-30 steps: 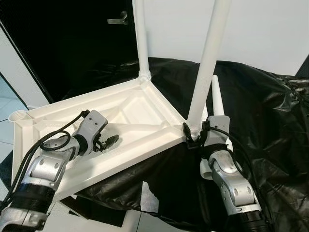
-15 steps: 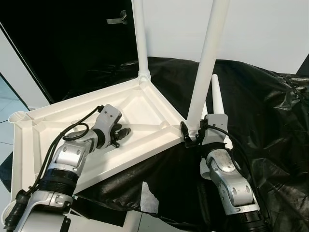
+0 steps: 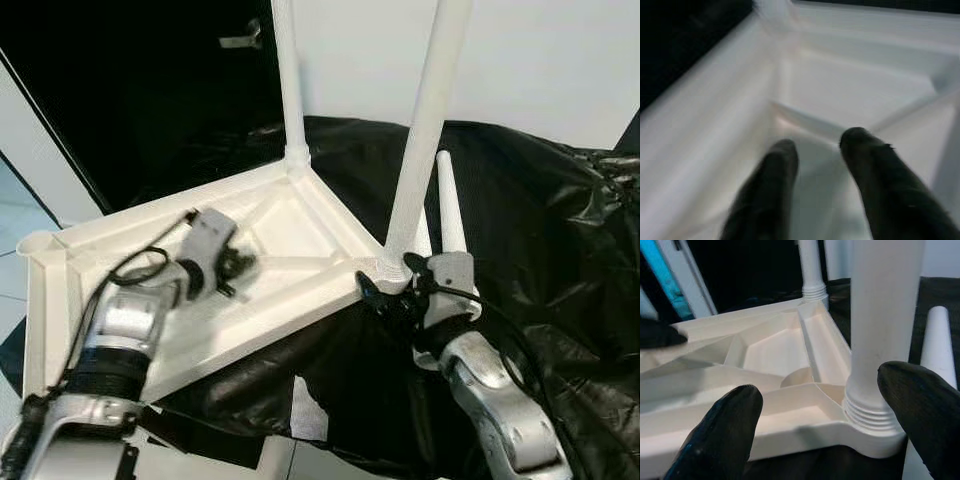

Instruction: Building children table

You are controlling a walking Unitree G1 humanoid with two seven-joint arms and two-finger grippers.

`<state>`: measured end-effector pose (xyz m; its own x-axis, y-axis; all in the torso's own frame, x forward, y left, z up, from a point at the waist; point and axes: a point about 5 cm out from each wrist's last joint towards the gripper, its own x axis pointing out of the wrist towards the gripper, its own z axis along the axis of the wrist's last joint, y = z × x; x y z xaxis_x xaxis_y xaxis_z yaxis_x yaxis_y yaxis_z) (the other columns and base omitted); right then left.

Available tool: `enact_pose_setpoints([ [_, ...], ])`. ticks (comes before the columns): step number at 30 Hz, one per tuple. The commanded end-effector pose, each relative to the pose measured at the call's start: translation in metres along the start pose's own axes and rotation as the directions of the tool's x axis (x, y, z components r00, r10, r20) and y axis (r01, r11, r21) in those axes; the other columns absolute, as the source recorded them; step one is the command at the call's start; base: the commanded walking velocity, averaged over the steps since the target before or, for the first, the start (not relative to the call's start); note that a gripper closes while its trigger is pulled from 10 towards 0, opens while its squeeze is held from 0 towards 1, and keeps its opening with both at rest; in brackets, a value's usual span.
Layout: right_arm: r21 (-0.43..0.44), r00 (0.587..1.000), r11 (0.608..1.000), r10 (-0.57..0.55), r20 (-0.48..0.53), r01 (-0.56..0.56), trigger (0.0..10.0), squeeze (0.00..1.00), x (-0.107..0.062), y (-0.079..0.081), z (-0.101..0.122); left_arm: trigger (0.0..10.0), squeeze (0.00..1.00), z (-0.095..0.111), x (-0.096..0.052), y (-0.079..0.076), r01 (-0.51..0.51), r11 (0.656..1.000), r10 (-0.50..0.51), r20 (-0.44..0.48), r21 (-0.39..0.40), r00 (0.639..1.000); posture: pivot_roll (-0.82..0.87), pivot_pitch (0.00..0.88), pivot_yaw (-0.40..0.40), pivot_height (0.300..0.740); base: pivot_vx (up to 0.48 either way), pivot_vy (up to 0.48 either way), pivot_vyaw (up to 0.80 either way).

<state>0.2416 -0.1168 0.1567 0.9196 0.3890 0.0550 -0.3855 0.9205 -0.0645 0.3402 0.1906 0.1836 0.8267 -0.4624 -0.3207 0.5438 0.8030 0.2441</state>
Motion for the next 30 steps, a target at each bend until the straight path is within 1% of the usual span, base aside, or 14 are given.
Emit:
enact_pose_setpoints([
  [1, 0.008, 0.999, 0.999, 0.041, -0.014, -0.041, 10.0, 0.0, -0.004, 0.002, -0.001, 10.0, 1.0, -0.004, -0.001, 0.0, -0.057, 0.998, 0.057, -0.002, 0.001, 0.998, 0.01, 0.0, 0.042, 0.74, 0.0, 0.0, 0.0],
  [3, 0.008, 0.999, 0.999, 0.041, -0.014, -0.041, 10.0, 0.0, -0.004, 0.002, -0.001, 10.0, 1.0, -0.004, -0.001, 0.0, -0.057, 0.998, 0.057, -0.002, 0.001, 0.998, 0.01, 0.0, 0.042, 0.74, 0.0, 0.0, 0.0],
  [4, 0.003, 0.997, 0.997, 0.078, -0.026, -0.078, 10.0, 0.0, -0.007, 0.003, -0.002, 10.0, 0.0, -0.008, 0.0, -0.001, -0.059, 0.998, 0.06, -0.013, 0.016, 0.998, 0.01, 0.0, 0.038, 0.74, 0.0, 0.0, 0.0],
  [5, -0.002, 0.993, 0.993, 0.116, -0.035, -0.116, 10.0, 0.0, -0.009, 0.005, -0.003, 10.0, 0.0, -0.013, 0.002, -0.004, -0.053, 0.998, 0.054, -0.033, 0.016, 0.998, 0.01, 0.0, 0.036, 0.74, 0.0, 0.0, 0.0],
  [6, -0.002, 0.993, 0.993, 0.116, -0.035, -0.116, 10.0, 0.0, -0.009, 0.005, -0.003, 10.0, 0.0, -0.013, 0.002, -0.004, -0.053, 0.998, 0.054, -0.033, 0.016, 0.998, 0.01, 0.0, 0.036, 0.74, 0.0, 0.0, 0.0],
  [7, -0.007, 0.989, 0.99, 0.141, -0.038, -0.141, 10.0, 0.0, -0.009, 0.006, -0.004, 10.0, 0.0, -0.02, 0.006, -0.007, -0.057, 0.998, 0.057, -0.063, 0.01, 0.996, 0.01, 0.0, 0.036, 0.74, 0.0, 0.0, 0.0],
  [9, -0.007, 0.989, 0.99, 0.141, -0.038, -0.141, 10.0, 0.0, -0.009, 0.006, -0.004, 10.0, 0.0, -0.02, 0.006, -0.007, -0.057, 0.998, 0.057, -0.063, 0.01, 0.996, 0.01, 0.0, 0.036, 0.74, 0.0, 0.0, 0.0],
  [11, -0.008, 0.984, 0.984, 0.177, -0.037, -0.177, 10.0, 0.0, -0.008, 0.01, -0.003, 10.0, 0.0, -0.032, 0.012, -0.011, -0.069, 0.998, 0.07, -0.116, 0.008, 0.991, 0.02, 0.0, 0.027, 0.74, 0.0, 0.0, 0.0],
  [13, -0.008, 0.984, 0.984, 0.177, -0.037, -0.177, 10.0, 0.0, -0.008, 0.01, -0.003, 10.0, 0.0, -0.032, 0.012, -0.011, -0.069, 0.998, 0.07, -0.116, 0.008, 0.991, 0.02, 0.0, 0.027, 0.74, 0.0, 0.0, 0.0],
  [15, -0.006, 0.977, 0.977, 0.213, -0.032, -0.213, 10.0, 0.0, -0.004, 0.014, -0.001, 10.0, 0.0, -0.045, 0.018, -0.009, -0.122, 0.992, 0.124, -0.176, 0.019, 0.977, 0.03, 0.0, 0.026, 0.74, 0.0, 0.0, 0.0],
  [18, -0.006, 0.972, 0.972, 0.234, -0.029, -0.234, 10.0, 0.0, -0.002, 0.016, 0.0, 10.0, 0.0, -0.051, 0.02, -0.007, -0.159, 0.987, 0.161, -0.208, 0.026, 0.965, 0.02, 0.0, 0.028, 0.74, 0.0, 0.0, 0.0],
  [20, -0.011, 0.969, 0.969, 0.246, -0.028, -0.247, 10.0, 0.0, 0.0, 0.016, 0.001, 10.0, 0.0, -0.053, 0.02, -0.006, -0.167, 0.985, 0.172, -0.223, 0.045, 0.959, 0.02, 0.0, 0.03, 0.74, 0.0, 0.0, 0.0],
  [25, -0.018, 0.964, 0.964, 0.264, -0.026, -0.264, 10.0, 0.0, 0.002, 0.016, 0.002, 10.0, 0.0, -0.054, 0.022, 0.0, -0.205, 0.977, 0.211, -0.233, 0.05, 0.949, 0.02, 0.0, 0.034, 0.74, 0.0, 0.0, 0.0],
  [30, -0.023, 0.962, 0.962, 0.273, -0.026, -0.274, 10.0, 0.0, 0.003, 0.018, 0.003, 10.0, 0.0, -0.053, 0.025, 0.003, -0.203, 0.979, 0.2, -0.252, 0.017, 0.947, 0.02, 0.0, 0.045, 0.74, 0.0, 0.0, 0.0],
])
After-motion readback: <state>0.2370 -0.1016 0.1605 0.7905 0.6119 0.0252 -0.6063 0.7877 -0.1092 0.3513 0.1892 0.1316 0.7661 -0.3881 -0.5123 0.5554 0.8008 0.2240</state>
